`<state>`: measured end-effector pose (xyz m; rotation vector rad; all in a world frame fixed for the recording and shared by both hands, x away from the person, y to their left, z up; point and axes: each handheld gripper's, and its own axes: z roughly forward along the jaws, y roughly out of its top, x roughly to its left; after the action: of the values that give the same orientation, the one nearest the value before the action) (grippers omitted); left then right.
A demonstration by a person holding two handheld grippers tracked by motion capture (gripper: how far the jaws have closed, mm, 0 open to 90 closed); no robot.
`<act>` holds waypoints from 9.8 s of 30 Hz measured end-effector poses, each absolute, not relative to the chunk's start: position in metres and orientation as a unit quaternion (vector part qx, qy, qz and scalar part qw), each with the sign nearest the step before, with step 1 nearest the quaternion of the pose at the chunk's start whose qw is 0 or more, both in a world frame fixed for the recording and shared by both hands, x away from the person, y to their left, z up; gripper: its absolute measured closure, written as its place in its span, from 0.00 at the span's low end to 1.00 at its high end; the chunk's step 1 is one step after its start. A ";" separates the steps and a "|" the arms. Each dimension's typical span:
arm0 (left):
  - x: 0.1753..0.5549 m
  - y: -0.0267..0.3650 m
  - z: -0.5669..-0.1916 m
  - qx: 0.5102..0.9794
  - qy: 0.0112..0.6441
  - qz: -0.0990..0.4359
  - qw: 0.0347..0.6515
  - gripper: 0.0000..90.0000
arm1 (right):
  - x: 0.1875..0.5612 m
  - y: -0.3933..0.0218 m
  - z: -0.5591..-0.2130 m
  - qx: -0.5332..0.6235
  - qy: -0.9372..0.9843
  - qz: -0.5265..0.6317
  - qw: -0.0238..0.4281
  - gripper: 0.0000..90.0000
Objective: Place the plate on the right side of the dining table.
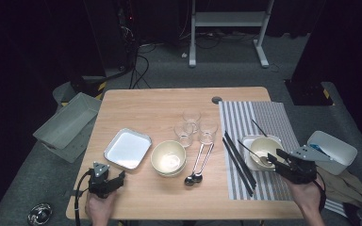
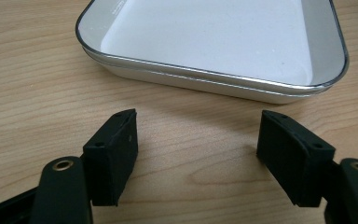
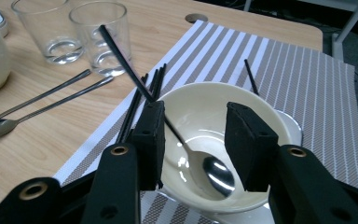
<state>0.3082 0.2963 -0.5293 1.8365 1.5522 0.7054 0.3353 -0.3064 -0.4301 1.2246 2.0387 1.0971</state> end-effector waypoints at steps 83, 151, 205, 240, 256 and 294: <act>0.308 0.296 -0.529 0.697 0.588 0.265 0.315 0.32 | 0.377 -0.206 -0.505 0.458 0.818 0.299 0.180 0.86; 0.308 0.296 -0.529 0.697 0.588 0.265 0.314 0.32 | 0.373 -0.198 -0.505 0.457 0.831 0.272 0.163 0.93; 0.308 0.296 -0.529 0.699 0.586 0.264 0.314 0.32 | 0.341 -0.219 -0.451 0.423 0.825 0.324 0.187 0.96; 0.308 0.296 -0.529 0.699 0.586 0.264 0.314 0.32 | 0.350 -0.249 -0.398 0.427 0.812 0.351 0.190 0.96; 0.308 0.296 -0.529 0.699 0.586 0.264 0.314 0.33 | 0.372 -0.281 -0.392 0.457 0.794 0.330 0.229 0.96; 0.308 0.296 -0.529 0.698 0.587 0.265 0.313 0.33 | 0.426 -0.350 -0.423 0.516 0.780 0.276 0.222 0.96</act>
<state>0.3082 0.2961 -0.5293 1.8401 1.5484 0.6994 0.4261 -0.3498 -0.4231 1.4262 2.1552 0.7623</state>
